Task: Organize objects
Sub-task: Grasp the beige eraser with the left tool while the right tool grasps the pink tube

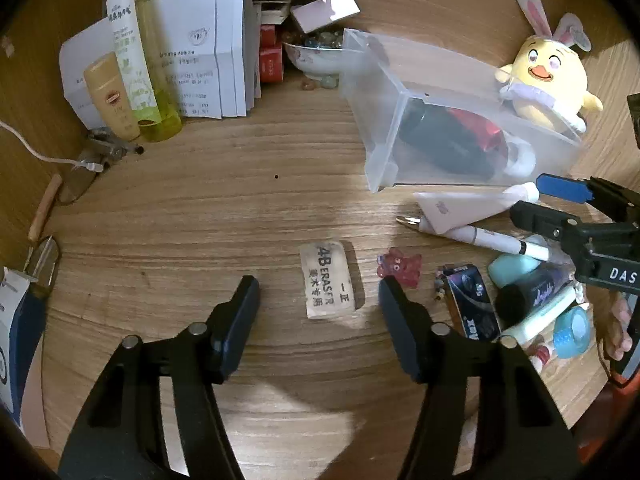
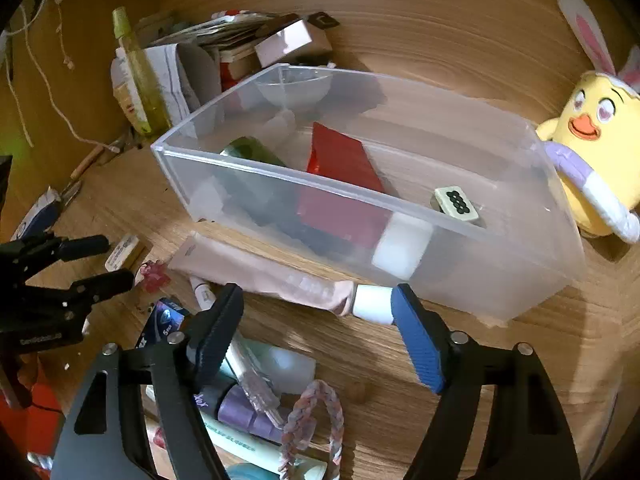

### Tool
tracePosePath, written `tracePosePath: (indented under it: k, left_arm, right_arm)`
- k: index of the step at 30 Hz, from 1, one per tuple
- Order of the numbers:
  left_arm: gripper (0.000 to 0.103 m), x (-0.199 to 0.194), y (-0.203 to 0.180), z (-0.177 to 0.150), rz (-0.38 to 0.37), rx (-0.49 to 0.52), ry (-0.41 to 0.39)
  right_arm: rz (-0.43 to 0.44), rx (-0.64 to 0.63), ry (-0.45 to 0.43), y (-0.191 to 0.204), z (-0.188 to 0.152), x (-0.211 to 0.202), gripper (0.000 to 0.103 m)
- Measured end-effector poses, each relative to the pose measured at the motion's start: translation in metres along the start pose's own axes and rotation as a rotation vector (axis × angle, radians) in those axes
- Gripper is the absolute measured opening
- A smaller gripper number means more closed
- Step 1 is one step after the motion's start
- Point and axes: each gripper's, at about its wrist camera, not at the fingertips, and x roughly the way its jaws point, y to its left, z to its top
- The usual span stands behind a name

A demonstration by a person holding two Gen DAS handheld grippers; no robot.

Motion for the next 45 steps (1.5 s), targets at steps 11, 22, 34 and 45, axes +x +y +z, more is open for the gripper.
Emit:
tracePosePath:
  k: [11,22,34,45]
  left_arm:
    - [0.025,-0.001,-0.003,-0.003,-0.011,0.021,-0.033]
    - [0.025,-0.003,-0.004,-0.007,-0.02,0.021,-0.012]
    - [0.027,-0.002,-0.005,-0.007,-0.017,0.019,-0.013]
    - [0.023,0.001,-0.005,-0.004,-0.003,-0.007,-0.027]
  right_arm:
    - [0.011,-0.11,0.022,0.009,0.009,-0.002,0.066]
    - [-0.003,-0.184,0.075,0.018,0.014,0.013,0.065]
    - [0.072,-0.205,0.082,0.023,-0.005,-0.003,0.029]
    - [0.091,-0.208,0.031,0.029,-0.008,-0.017,0.017]
